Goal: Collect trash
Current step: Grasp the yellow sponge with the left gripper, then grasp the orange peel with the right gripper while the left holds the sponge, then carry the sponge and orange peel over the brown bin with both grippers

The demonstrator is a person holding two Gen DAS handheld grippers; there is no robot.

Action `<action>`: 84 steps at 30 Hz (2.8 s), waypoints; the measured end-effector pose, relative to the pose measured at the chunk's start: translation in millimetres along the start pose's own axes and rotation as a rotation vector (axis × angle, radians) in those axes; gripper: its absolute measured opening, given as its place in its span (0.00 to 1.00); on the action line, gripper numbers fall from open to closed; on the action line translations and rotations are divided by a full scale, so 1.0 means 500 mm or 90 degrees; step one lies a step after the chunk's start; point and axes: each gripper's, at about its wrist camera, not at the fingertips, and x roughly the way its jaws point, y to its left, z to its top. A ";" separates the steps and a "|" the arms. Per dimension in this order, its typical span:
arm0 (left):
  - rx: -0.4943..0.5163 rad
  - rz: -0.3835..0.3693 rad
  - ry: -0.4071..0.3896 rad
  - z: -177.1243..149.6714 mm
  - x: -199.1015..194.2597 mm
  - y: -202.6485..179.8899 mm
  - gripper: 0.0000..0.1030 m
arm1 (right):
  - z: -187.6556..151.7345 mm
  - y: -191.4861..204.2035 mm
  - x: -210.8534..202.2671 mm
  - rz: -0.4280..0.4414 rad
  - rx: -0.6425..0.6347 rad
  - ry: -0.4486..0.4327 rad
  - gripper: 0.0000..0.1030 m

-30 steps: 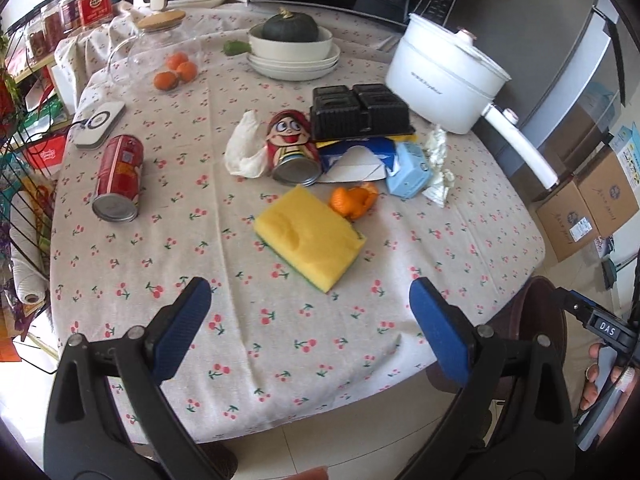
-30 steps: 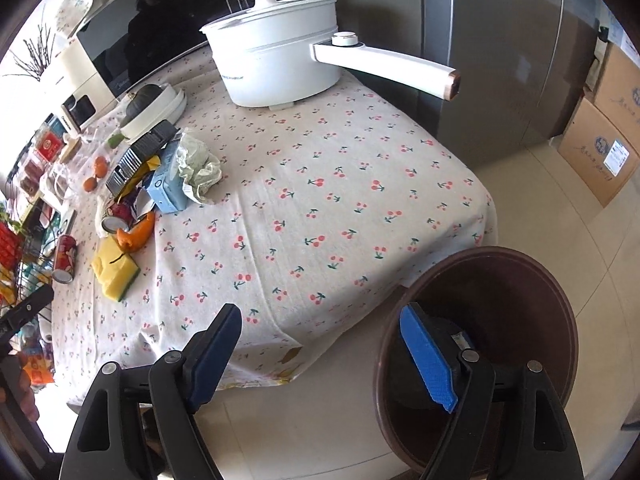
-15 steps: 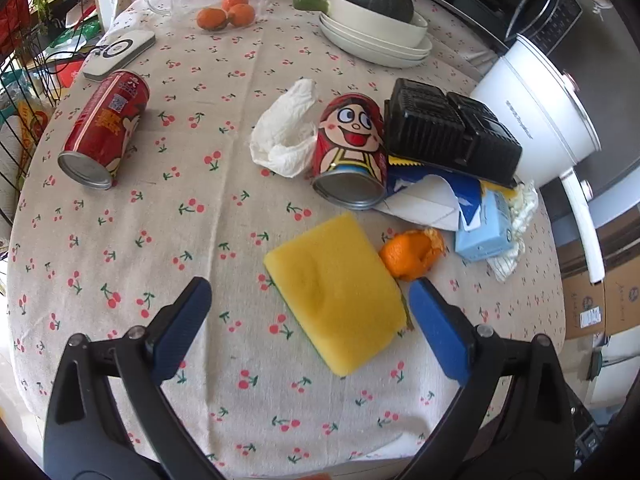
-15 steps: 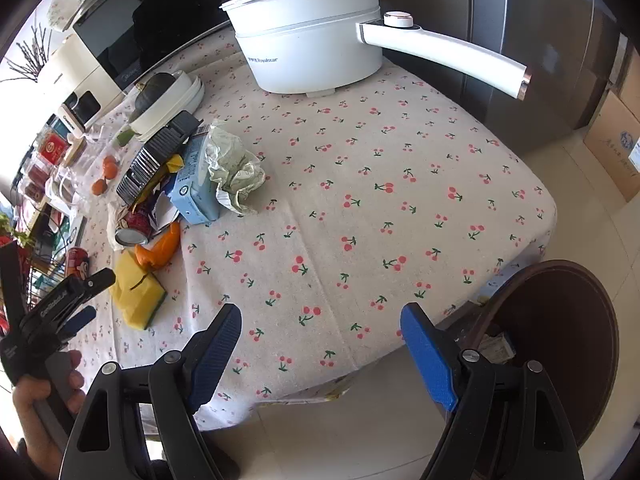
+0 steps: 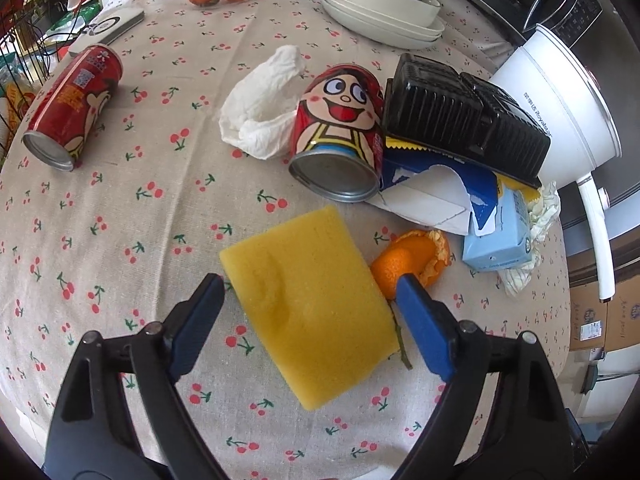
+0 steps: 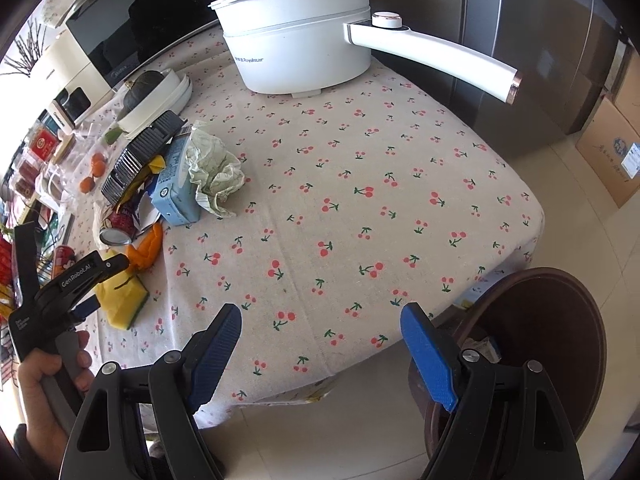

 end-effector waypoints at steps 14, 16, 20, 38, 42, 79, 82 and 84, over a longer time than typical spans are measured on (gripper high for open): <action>0.026 -0.004 0.007 -0.009 -0.001 0.010 0.73 | -0.018 -0.004 -0.007 -0.002 -0.004 0.000 0.81; 0.034 0.002 0.006 -0.008 0.003 0.005 0.74 | -0.020 -0.003 -0.007 -0.003 -0.005 0.001 0.81; 0.061 0.024 0.013 -0.007 0.009 -0.009 0.69 | -0.021 -0.003 -0.007 -0.003 -0.005 0.000 0.81; 0.138 -0.018 -0.012 -0.017 -0.136 0.069 0.62 | -0.006 0.129 0.027 0.042 -0.038 0.000 0.81; 0.167 -0.001 -0.036 -0.018 -0.159 0.095 0.62 | -0.017 0.190 0.061 0.079 -0.041 0.025 0.81; 0.217 -0.003 -0.083 -0.046 -0.217 0.185 0.62 | -0.045 0.409 0.146 0.062 -0.238 -0.063 0.26; 0.230 -0.010 -0.085 -0.055 -0.217 0.163 0.62 | -0.043 0.385 0.113 0.067 -0.233 -0.074 0.26; 0.239 -0.014 -0.085 -0.060 -0.217 0.149 0.62 | -0.038 0.364 0.094 0.069 -0.224 -0.078 0.26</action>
